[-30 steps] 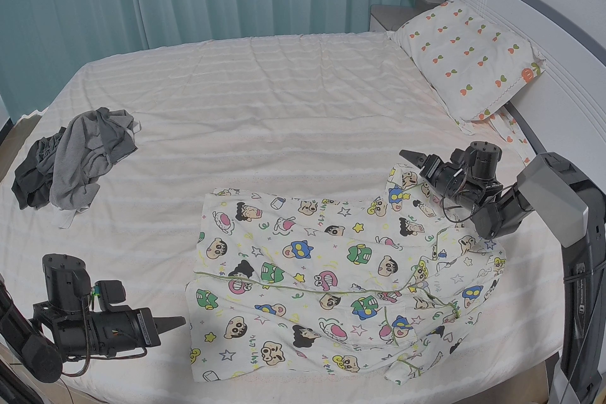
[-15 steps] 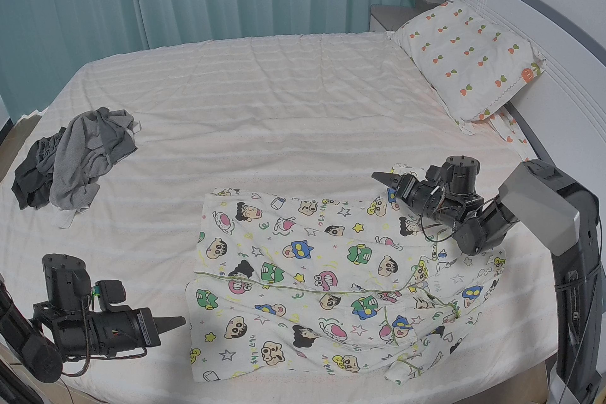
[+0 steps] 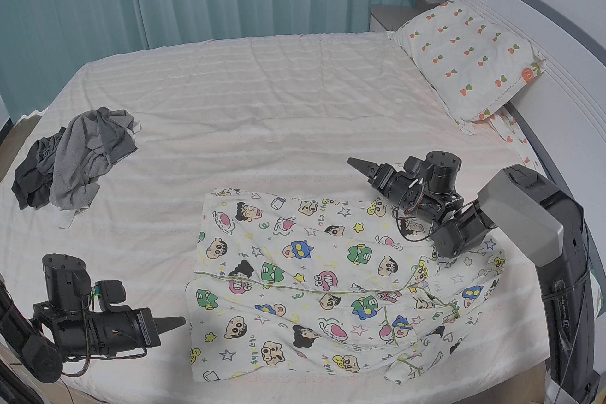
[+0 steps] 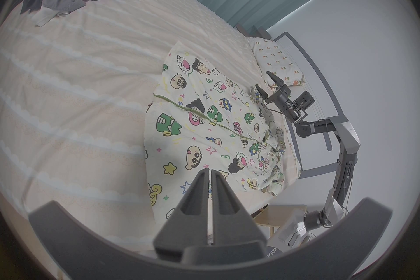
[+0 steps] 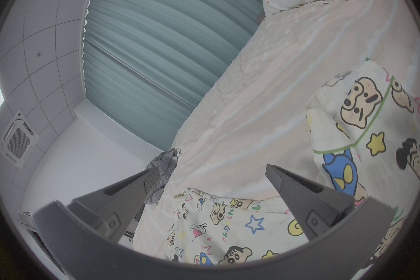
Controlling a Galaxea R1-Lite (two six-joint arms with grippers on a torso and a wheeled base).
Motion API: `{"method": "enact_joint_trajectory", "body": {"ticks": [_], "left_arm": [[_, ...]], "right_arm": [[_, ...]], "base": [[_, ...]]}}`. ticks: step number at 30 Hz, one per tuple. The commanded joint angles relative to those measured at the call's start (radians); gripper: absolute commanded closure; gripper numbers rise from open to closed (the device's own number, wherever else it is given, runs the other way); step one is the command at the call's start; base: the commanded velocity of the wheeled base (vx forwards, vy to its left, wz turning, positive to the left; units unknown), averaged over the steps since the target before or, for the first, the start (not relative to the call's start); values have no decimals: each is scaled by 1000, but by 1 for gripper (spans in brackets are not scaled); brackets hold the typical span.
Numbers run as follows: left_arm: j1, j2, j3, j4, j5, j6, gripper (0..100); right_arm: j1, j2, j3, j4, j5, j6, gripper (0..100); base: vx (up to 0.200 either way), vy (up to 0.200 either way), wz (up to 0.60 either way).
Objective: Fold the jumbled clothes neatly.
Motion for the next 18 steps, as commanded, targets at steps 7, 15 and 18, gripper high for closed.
{"method": "enact_joint_trajectory", "body": {"ticks": [7, 15, 18], "left_arm": [[0, -6, 14, 0, 1, -1, 100], [-1, 0, 14, 0, 1, -1, 100], [-1, 0, 14, 0, 1, -1, 100]], "right_arm": [[-241, -209, 188, 79, 86, -39, 0], [-342, -172, 186, 184, 195, -171, 0], [-333, -122, 157, 213, 196, -224, 0]], "base": [[0, 0, 0], [0, 0, 0], [0, 0, 0]]}}
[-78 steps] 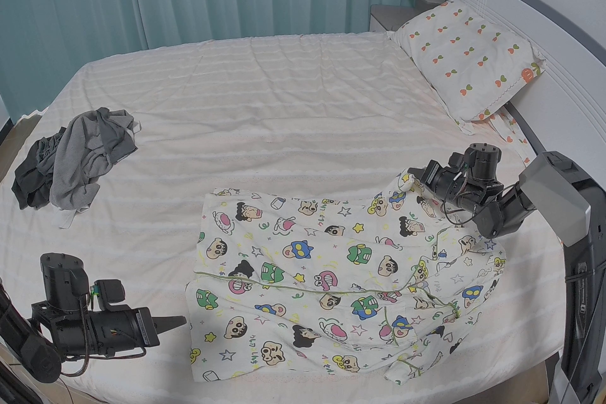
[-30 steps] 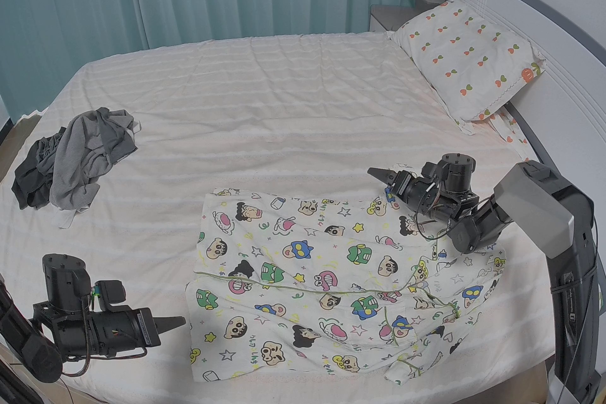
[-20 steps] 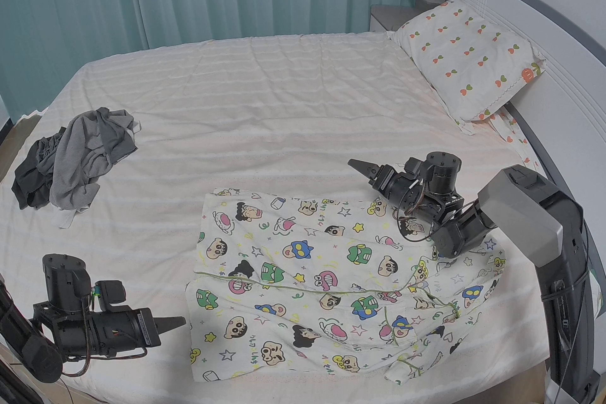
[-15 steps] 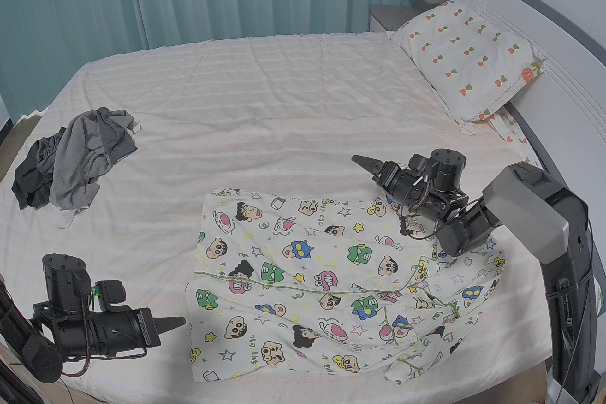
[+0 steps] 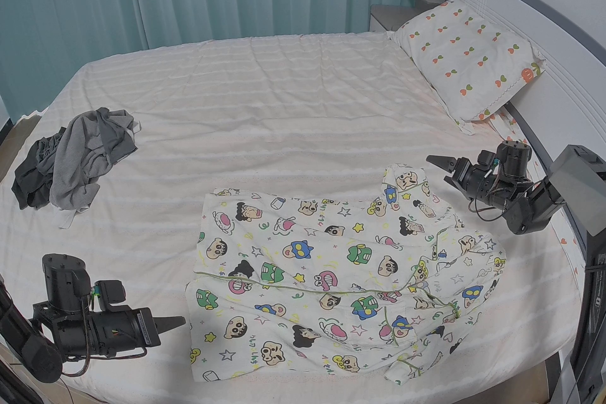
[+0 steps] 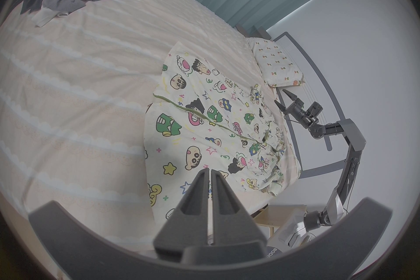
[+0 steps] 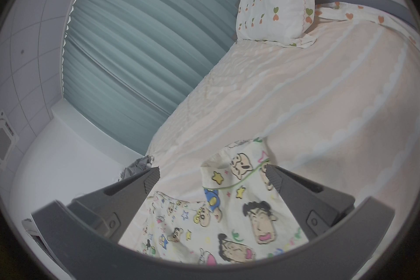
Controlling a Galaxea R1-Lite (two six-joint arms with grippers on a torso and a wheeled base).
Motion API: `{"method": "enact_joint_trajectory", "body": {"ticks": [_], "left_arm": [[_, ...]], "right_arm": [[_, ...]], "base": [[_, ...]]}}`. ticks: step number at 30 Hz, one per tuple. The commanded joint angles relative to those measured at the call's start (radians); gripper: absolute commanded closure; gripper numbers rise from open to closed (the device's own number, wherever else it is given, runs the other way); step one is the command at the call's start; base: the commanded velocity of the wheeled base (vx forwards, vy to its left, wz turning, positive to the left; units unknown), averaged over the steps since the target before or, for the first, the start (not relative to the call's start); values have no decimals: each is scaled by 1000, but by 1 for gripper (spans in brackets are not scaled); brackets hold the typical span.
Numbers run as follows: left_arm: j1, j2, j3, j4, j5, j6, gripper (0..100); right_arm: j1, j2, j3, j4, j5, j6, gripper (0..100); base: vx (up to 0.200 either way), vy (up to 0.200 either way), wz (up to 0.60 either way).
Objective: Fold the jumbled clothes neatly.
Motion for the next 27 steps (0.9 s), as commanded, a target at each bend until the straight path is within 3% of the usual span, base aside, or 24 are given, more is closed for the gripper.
{"method": "enact_joint_trajectory", "body": {"ticks": [1, 5, 11, 27], "left_arm": [[0, 2, 15, 0, 0, -1, 100], [0, 2, 16, 1, 0, -3, 100], [0, 3, 15, 1, 0, -3, 100], [0, 3, 15, 1, 0, -3, 100]], "right_arm": [[-7, 67, -37, 28, 10, -61, 0], [11, 140, -95, 29, 10, -119, 0], [46, 218, -208, 32, 10, -122, 0], [26, 196, -281, 75, 1, -154, 0]], "base": [[0, 0, 0], [0, 0, 0], [0, 0, 0], [0, 0, 0]]}}
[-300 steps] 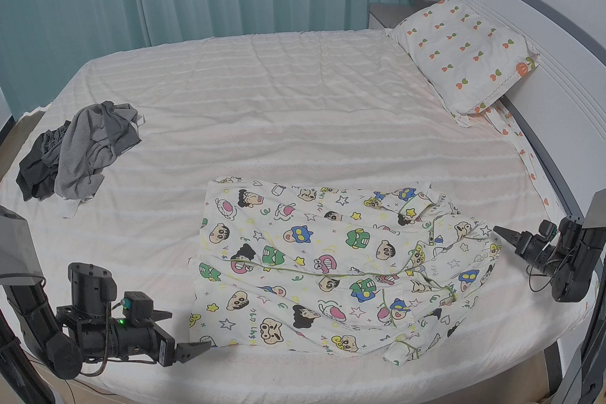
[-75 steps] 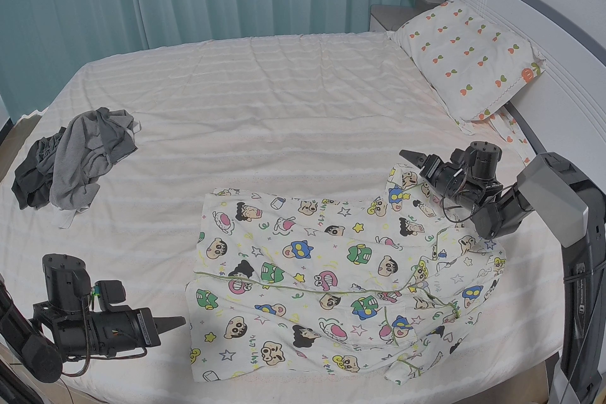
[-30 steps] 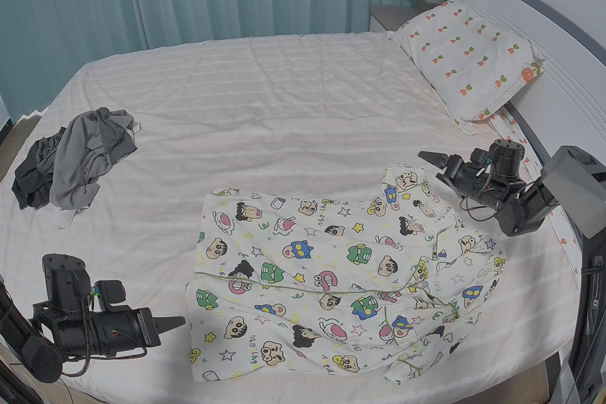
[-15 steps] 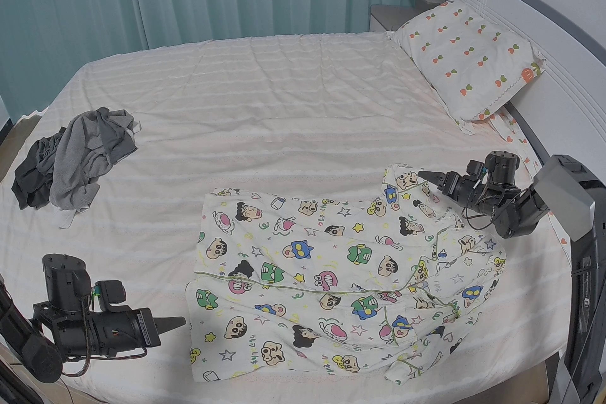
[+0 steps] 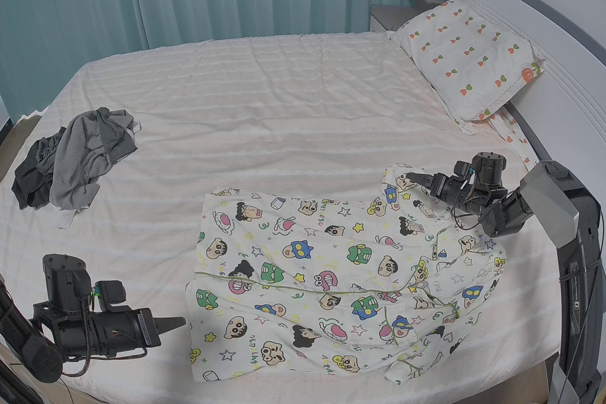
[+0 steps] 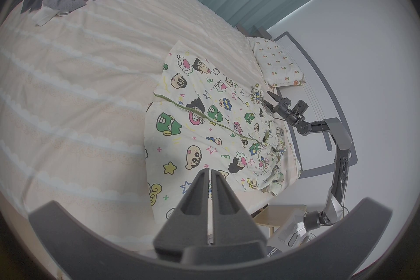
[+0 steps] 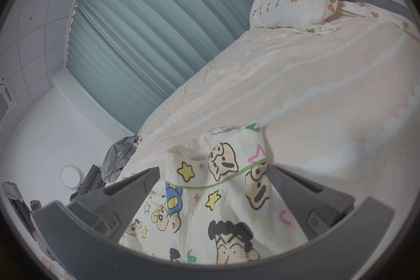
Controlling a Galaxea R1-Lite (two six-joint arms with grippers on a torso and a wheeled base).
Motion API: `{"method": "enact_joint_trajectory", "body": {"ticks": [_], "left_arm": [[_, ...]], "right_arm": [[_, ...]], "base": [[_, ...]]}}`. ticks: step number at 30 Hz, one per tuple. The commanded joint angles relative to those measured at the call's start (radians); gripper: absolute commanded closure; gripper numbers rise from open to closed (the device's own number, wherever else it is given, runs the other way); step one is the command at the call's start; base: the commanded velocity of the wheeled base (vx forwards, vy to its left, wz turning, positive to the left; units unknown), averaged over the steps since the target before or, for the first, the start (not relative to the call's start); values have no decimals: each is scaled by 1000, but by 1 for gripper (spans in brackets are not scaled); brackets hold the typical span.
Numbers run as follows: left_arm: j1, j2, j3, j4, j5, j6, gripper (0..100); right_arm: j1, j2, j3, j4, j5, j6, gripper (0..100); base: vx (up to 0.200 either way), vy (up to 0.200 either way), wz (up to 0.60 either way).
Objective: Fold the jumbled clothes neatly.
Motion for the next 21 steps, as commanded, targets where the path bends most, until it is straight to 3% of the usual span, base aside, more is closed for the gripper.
{"method": "enact_joint_trajectory", "body": {"ticks": [1, 21], "left_arm": [[0, 1, 15, -1, 0, 0, 100], [0, 3, 15, -1, 0, 0, 100]], "right_arm": [[-10, -16, -5, 0, 0, -3, 0], [-5, 56, -11, 0, -1, -38, 0]], "base": [[0, 0, 0], [0, 0, 0]]}}
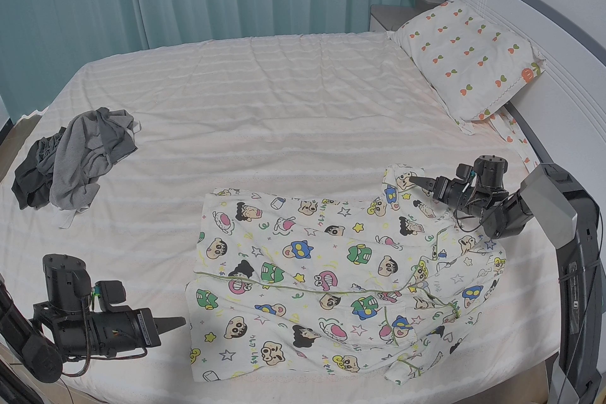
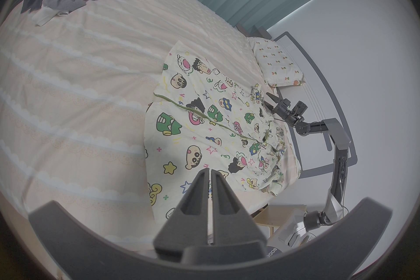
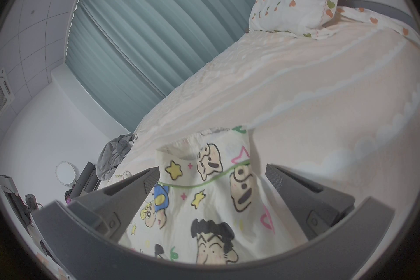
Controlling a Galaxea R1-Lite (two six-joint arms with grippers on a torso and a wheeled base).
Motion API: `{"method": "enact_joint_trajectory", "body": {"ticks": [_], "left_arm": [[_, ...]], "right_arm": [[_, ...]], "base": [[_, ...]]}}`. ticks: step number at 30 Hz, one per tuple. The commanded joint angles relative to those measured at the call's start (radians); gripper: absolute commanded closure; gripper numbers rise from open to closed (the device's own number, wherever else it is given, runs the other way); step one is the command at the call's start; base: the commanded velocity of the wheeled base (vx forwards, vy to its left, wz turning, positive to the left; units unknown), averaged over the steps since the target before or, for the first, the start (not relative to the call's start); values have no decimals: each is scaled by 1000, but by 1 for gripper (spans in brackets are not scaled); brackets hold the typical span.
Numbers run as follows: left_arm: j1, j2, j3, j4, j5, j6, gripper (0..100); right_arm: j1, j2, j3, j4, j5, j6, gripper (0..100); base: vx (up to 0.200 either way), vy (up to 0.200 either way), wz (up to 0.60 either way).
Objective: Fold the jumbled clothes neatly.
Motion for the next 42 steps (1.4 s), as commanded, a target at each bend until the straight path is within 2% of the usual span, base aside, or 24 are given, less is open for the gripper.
{"method": "enact_joint_trajectory", "body": {"ticks": [1, 5, 9, 18, 22, 33, 42], "left_arm": [[0, 3, 15, 0, 0, -1, 100], [0, 8, 15, 0, 0, -1, 100], [0, 8, 15, 0, 0, -1, 100], [0, 8, 15, 0, 0, -1, 100], [0, 8, 15, 0, 0, -1, 100], [0, 8, 15, 0, 0, -1, 100], [0, 8, 15, 0, 0, -1, 100]], "right_arm": [[5, 22, -4, -1, 1, 0, 100], [11, 23, -18, -1, -6, 1, 100], [10, 26, -20, -10, -39, 0, 100], [2, 13, -16, -39, -52, 9, 100], [-10, 0, -21, -51, -93, 9, 100], [-55, 3, -49, -67, -114, 12, 100], [-56, 14, -66, -64, -118, 12, 100]], "base": [[0, 0, 0], [0, 0, 0], [0, 0, 0], [0, 0, 0], [0, 0, 0], [0, 0, 0], [0, 0, 0]]}}
